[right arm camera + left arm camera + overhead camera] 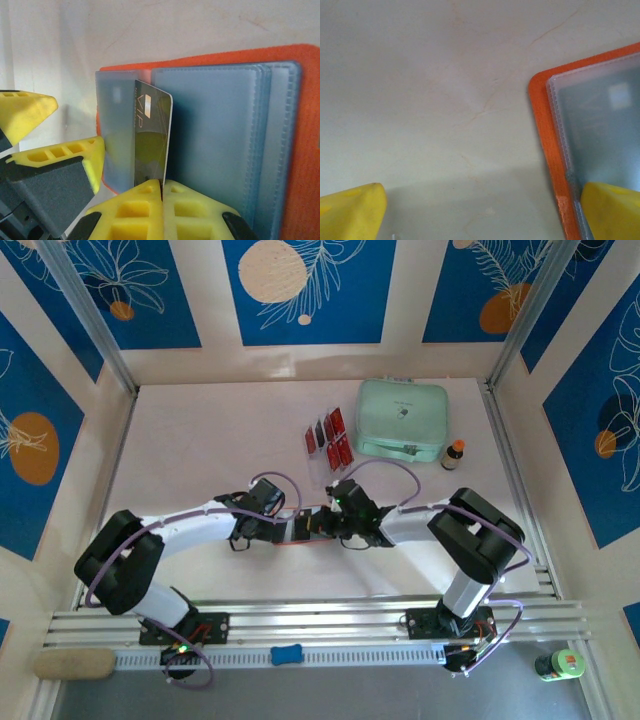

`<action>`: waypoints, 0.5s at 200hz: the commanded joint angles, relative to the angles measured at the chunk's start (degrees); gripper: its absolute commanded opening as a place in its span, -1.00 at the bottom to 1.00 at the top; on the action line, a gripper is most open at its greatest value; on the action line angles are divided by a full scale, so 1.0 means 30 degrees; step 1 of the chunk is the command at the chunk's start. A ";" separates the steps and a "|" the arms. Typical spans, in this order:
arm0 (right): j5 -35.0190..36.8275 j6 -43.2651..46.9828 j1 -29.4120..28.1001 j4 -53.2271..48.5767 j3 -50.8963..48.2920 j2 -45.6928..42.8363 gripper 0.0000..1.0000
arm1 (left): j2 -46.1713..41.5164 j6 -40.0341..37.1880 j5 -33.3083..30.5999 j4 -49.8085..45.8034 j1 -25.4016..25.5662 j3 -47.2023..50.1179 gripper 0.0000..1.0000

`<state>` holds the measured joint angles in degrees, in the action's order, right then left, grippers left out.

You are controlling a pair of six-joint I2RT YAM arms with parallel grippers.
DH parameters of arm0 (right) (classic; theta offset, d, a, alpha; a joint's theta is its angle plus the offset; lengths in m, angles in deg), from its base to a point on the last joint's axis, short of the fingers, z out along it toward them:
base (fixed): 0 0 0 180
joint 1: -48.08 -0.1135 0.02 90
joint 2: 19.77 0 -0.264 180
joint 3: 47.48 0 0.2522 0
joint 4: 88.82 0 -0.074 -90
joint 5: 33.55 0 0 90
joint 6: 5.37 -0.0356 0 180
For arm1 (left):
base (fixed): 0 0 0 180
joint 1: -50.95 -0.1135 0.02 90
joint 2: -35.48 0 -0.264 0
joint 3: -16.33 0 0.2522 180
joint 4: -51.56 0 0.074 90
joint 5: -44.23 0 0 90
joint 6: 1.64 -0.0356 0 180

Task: Put the credit cards into the card holder

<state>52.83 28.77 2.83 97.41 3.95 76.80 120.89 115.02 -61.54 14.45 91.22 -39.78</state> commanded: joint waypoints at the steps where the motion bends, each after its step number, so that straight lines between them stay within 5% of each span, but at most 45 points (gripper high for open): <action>1: -0.0837 -0.0037 0.0136 -0.2517 0.0618 0.0817 -1.00 | 0.0179 0.0007 -0.0440 -0.0220 0.0140 0.0432 1.00; 77: -0.2253 0.0458 0.0305 -0.5035 0.2611 0.2494 -1.00 | -0.0147 0.0399 -0.0114 -0.0133 0.0117 0.0319 1.00; 100: -0.2576 0.1597 0.0433 -0.6410 0.3373 0.2177 -0.57 | -0.0898 0.1123 0.0278 -0.0031 0.0054 0.0259 1.00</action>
<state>46.76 29.54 3.96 88.10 12.70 82.42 120.51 115.56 -61.49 14.56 91.22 -39.69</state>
